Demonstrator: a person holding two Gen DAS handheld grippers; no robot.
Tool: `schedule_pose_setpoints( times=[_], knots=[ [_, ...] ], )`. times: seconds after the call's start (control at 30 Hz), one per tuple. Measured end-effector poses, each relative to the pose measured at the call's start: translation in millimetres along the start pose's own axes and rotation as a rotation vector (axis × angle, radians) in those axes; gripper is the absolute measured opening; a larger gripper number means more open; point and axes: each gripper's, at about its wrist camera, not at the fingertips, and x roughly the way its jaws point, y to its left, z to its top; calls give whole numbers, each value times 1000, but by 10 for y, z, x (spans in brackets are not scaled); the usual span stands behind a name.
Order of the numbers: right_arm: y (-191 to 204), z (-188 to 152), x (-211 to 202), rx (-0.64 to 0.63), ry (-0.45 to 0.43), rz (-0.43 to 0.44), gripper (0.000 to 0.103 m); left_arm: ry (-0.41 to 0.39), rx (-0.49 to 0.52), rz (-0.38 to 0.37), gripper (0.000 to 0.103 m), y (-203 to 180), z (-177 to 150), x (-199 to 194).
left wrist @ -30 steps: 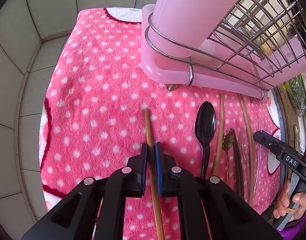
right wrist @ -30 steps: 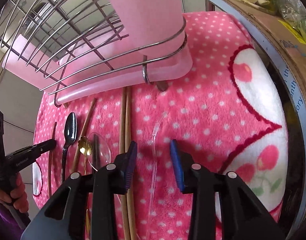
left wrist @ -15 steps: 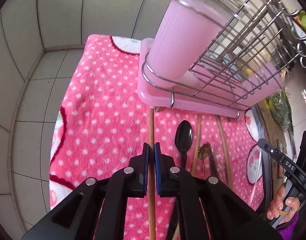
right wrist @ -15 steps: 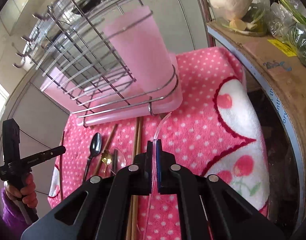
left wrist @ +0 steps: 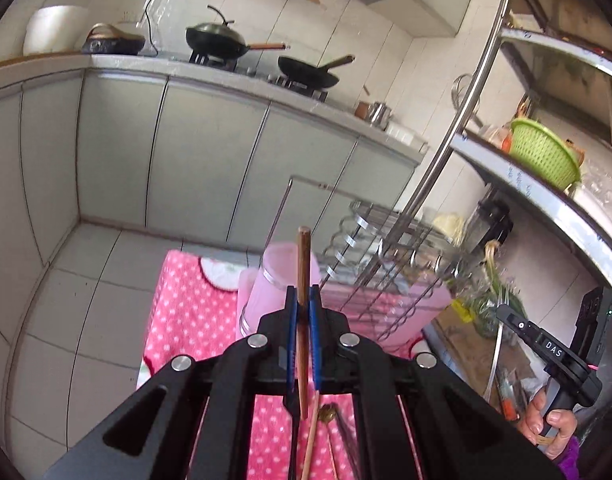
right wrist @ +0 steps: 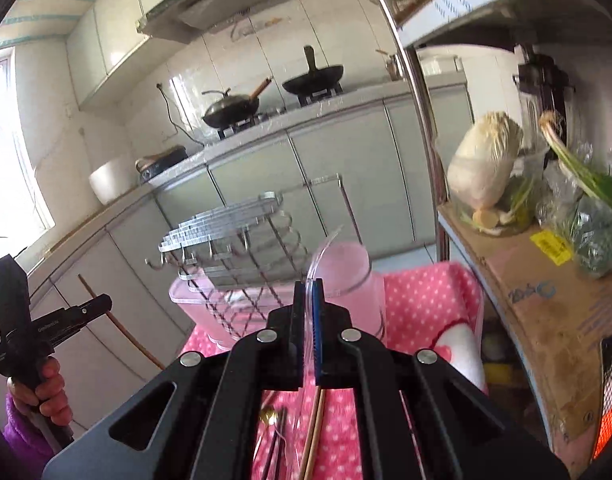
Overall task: Organize utensils
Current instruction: 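Lower the fork into the pink cup and open the right tool while the left drops the chopstick in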
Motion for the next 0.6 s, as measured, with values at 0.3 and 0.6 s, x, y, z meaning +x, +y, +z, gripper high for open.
schedule_pose_setpoints(
  times=[0.3,0.6],
  knots=[
    [39,697,58,-43,-181,-14,4,-127,28,-59,5,-249,745,-298],
    [-77,1062,348,-47,-307,-69,4,-243,136,63,5,-438,1236,-269]
  ],
)
